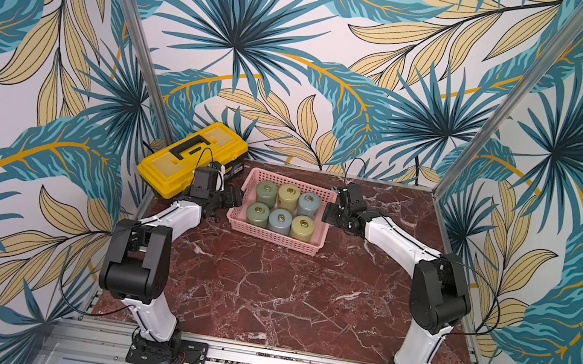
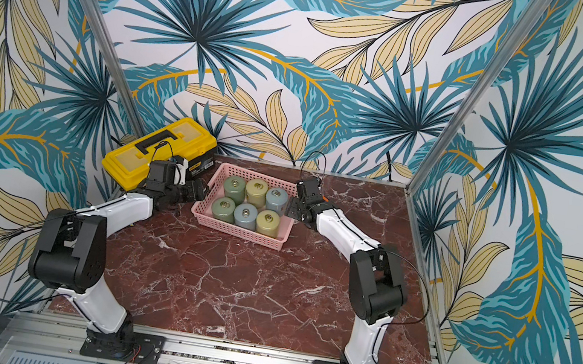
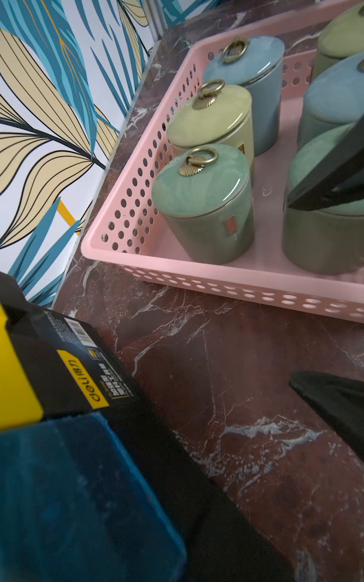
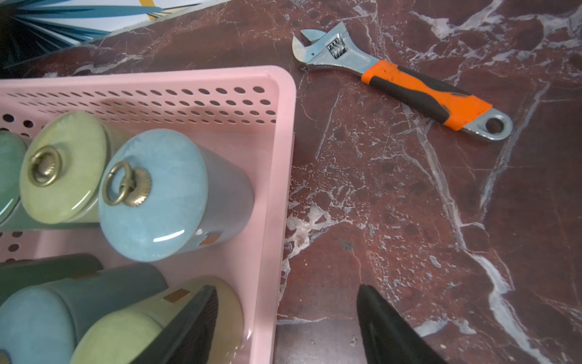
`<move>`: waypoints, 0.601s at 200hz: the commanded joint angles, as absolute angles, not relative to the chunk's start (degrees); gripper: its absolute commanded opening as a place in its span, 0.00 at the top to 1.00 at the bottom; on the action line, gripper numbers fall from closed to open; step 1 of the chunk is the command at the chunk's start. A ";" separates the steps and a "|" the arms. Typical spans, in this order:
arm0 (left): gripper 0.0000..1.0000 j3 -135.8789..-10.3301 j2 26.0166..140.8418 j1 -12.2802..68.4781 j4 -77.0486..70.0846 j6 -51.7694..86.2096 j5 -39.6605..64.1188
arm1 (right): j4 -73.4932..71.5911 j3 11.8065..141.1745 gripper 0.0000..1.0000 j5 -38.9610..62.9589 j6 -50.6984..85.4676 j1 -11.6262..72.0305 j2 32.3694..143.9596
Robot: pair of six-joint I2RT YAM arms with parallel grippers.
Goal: Take the tea canister out of the basket
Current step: Move the basket to the center of the board.
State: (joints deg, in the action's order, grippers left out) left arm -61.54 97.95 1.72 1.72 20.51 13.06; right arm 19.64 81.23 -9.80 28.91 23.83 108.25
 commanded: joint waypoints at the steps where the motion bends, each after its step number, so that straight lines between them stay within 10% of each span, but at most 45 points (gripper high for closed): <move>1: 0.21 -65.35 99.44 2.05 2.33 20.04 13.83 | 20.75 82.43 0.30 -10.00 29.79 24.08 109.57; 120: 0.60 -69.91 106.06 2.86 2.80 21.19 17.33 | 20.60 84.28 0.48 -8.53 30.70 24.08 112.83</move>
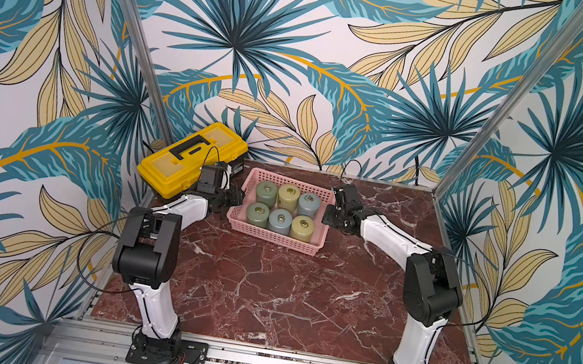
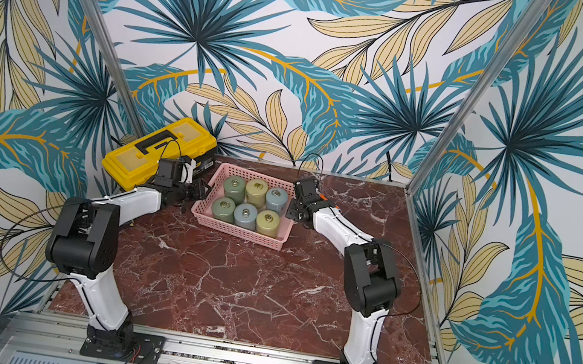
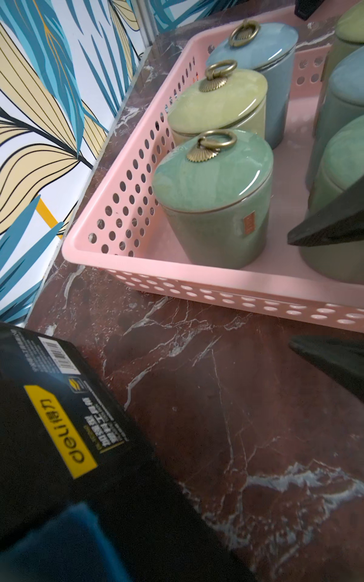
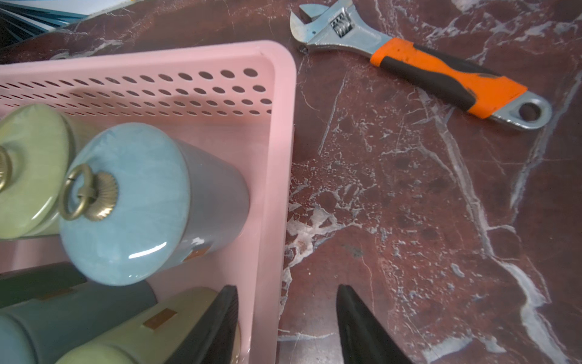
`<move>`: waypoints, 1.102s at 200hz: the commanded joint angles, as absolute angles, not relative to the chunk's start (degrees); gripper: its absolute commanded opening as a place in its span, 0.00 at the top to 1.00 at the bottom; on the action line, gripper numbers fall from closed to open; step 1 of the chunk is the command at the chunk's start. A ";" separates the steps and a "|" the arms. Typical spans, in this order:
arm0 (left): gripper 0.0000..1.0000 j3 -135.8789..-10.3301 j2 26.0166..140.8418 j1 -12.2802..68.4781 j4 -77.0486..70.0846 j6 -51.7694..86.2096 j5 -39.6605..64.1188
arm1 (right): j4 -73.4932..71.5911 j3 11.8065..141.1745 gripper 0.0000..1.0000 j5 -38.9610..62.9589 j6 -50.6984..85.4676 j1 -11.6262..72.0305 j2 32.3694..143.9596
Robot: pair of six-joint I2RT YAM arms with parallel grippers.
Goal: Take the tea canister out of the basket
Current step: Move the basket to the center of the board.
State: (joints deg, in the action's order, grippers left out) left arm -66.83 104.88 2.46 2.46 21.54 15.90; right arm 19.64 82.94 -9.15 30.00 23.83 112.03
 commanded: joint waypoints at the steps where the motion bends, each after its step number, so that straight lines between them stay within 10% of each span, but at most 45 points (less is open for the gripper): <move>1: 0.61 -69.94 106.07 2.84 2.80 21.23 17.37 | 20.58 84.24 0.48 -8.57 30.73 24.08 112.84; 128: 1.00 -71.23 107.36 3.71 5.86 20.95 18.96 | 21.27 83.70 0.77 -7.60 30.65 24.08 112.50; 220: 1.00 -62.06 100.16 5.40 1.01 25.29 19.55 | 21.44 77.76 0.79 -8.49 28.01 23.81 106.44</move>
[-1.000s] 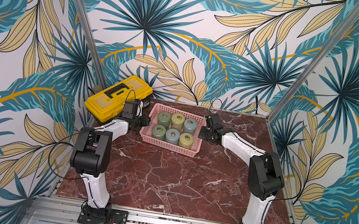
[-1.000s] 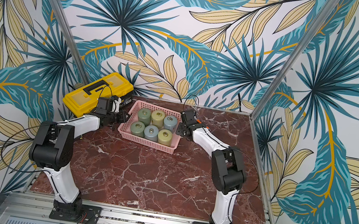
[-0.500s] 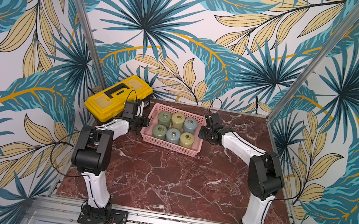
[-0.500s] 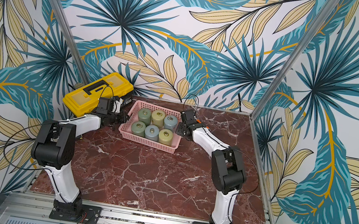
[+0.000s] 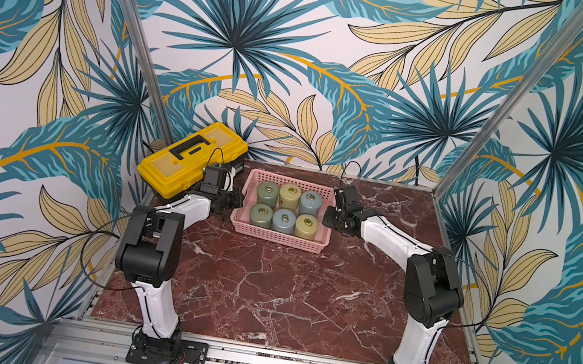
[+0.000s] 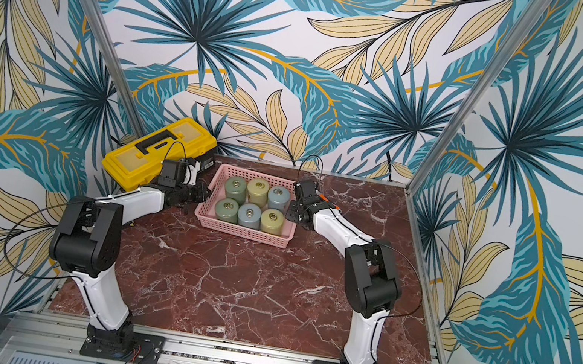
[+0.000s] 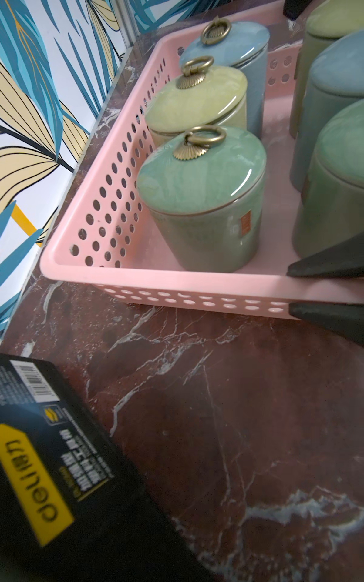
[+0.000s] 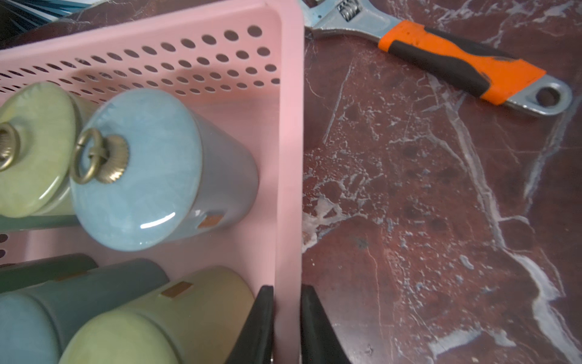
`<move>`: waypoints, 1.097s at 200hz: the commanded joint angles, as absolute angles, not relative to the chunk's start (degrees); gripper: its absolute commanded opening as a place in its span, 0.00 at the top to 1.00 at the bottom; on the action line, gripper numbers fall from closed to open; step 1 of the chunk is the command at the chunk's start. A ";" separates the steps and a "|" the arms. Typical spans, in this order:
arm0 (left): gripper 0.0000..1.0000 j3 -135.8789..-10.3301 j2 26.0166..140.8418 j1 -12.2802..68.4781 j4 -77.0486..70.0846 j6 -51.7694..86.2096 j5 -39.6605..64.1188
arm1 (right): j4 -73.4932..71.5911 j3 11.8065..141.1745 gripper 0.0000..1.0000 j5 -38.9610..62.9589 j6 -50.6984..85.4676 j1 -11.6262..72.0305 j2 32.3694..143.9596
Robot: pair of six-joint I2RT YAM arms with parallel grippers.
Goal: Take the tea canister out of the basket
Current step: Move the basket to the center of the board.
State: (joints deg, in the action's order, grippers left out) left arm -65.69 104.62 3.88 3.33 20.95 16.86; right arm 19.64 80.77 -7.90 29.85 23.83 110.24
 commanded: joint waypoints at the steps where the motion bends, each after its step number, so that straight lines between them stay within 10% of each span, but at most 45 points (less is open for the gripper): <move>1: 1.00 -61.84 100.05 5.47 0.94 25.34 19.57 | 21.44 77.68 0.79 -8.51 27.98 23.81 106.31; 95: 1.00 -54.54 94.52 7.52 -2.29 28.19 19.51 | 18.46 68.77 0.82 -4.49 24.57 21.88 100.13; 143: 1.00 -55.79 95.47 7.51 -0.81 27.47 19.25 | 18.00 69.05 0.60 -3.04 23.91 21.88 100.43; 219: 1.00 -56.77 95.63 7.43 0.00 27.07 19.40 | 18.62 71.21 0.68 -1.56 23.04 21.88 104.28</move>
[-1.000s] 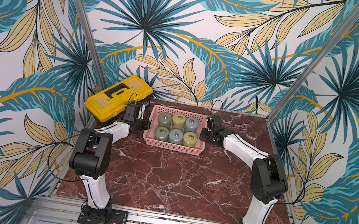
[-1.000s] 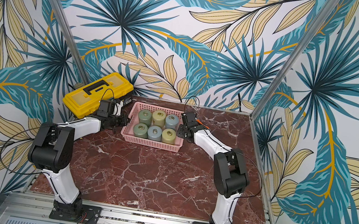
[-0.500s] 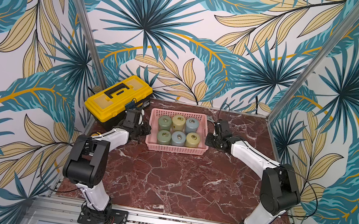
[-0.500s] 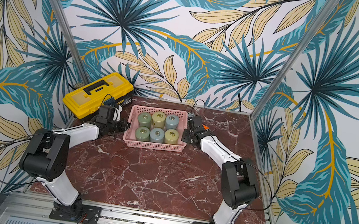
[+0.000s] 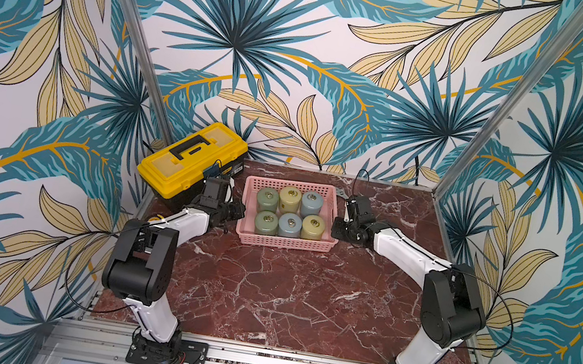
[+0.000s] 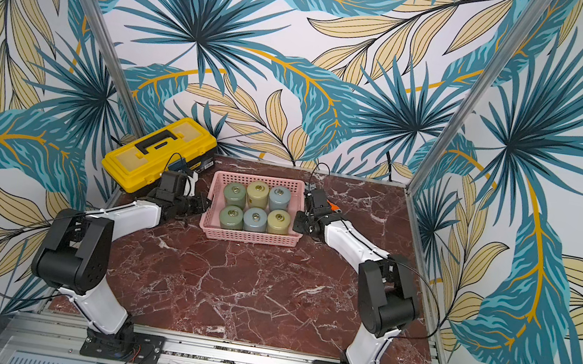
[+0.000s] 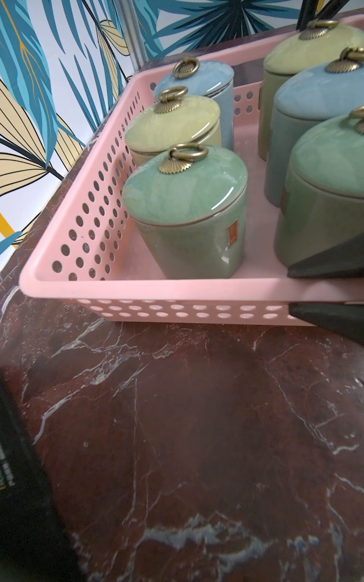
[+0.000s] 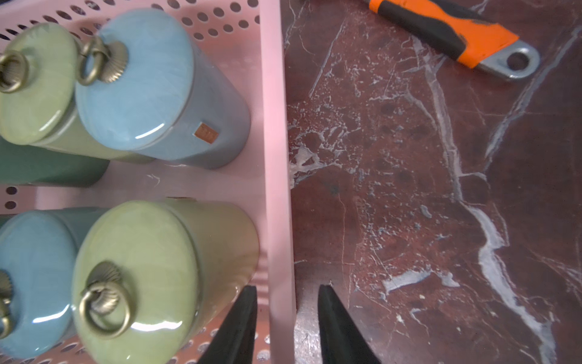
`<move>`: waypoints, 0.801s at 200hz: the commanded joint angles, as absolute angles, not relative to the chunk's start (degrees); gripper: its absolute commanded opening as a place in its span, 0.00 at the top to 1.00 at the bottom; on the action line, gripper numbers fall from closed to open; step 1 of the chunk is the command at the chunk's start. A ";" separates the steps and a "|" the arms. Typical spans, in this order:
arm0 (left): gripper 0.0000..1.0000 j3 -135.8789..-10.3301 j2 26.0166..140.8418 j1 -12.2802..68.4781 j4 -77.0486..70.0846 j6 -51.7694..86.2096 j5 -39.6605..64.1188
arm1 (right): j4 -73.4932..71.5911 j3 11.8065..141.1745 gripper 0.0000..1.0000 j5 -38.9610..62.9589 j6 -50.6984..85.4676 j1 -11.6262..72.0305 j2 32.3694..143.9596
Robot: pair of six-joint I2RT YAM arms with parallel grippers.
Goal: Take the tea canister out of the basket
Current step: Move the basket to the center of the board.
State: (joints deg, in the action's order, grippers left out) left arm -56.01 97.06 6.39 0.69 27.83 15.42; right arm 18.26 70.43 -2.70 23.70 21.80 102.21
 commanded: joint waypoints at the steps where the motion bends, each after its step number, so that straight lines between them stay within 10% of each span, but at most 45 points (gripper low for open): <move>1: 1.00 -56.73 95.63 7.45 0.00 27.07 19.37 | 18.62 71.25 0.69 -1.52 23.08 21.84 104.30; 59: 1.00 -56.43 94.84 7.51 0.51 26.64 19.31 | 19.89 70.77 0.87 -1.79 23.20 21.88 102.63; 160: 1.00 -52.32 90.29 9.72 -0.35 28.30 19.76 | 21.88 63.99 0.89 -3.67 23.69 21.88 94.92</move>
State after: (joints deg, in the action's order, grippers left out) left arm -54.04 94.52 8.05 2.48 27.79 15.86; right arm 20.27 66.06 -1.50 22.92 22.06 98.80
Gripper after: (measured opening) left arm 0.151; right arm 0.158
